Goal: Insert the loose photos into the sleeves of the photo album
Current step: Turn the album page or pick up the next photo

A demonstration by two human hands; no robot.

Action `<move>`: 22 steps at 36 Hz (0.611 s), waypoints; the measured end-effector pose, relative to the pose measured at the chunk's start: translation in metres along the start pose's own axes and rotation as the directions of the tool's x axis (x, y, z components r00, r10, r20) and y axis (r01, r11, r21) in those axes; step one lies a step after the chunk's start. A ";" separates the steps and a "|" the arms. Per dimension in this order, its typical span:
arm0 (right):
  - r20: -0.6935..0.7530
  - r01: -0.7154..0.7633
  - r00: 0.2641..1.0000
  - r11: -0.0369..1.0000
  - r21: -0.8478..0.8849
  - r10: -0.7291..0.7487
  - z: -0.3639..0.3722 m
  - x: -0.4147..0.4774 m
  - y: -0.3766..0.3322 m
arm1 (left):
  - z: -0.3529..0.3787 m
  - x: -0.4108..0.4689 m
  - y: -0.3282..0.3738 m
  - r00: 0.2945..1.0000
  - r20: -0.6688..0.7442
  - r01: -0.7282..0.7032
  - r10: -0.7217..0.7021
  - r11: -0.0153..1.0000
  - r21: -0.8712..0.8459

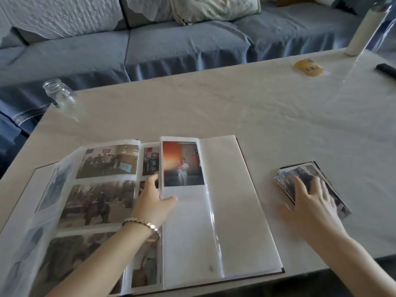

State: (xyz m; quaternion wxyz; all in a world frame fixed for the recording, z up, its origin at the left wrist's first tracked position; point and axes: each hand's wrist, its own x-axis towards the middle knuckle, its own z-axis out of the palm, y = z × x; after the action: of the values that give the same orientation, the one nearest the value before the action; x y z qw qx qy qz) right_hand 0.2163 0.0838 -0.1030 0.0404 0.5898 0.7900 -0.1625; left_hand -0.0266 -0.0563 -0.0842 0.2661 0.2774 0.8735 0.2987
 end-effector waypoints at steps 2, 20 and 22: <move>0.057 -0.048 0.997 0.994 -0.094 0.053 0.000 0.006 0.008 | 0.002 -0.002 -0.005 1.000 -0.021 0.010 -0.009 1.000 0.026; -0.040 0.066 0.996 0.951 -0.302 -0.082 -0.015 0.003 0.024 | 0.048 -0.029 0.048 0.885 0.031 -0.463 0.465 0.885 -0.059; -0.058 0.074 0.994 0.974 -0.215 -0.088 -0.014 0.000 0.025 | 0.051 -0.031 0.053 0.900 0.089 -0.415 0.428 0.900 -0.129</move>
State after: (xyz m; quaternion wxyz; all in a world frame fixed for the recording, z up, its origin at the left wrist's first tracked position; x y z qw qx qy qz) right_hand 0.2414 0.0940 -0.0946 0.0699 0.5544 0.8272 -0.0586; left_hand 0.0443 -0.0220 -0.0740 0.2593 0.4621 0.7585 0.3793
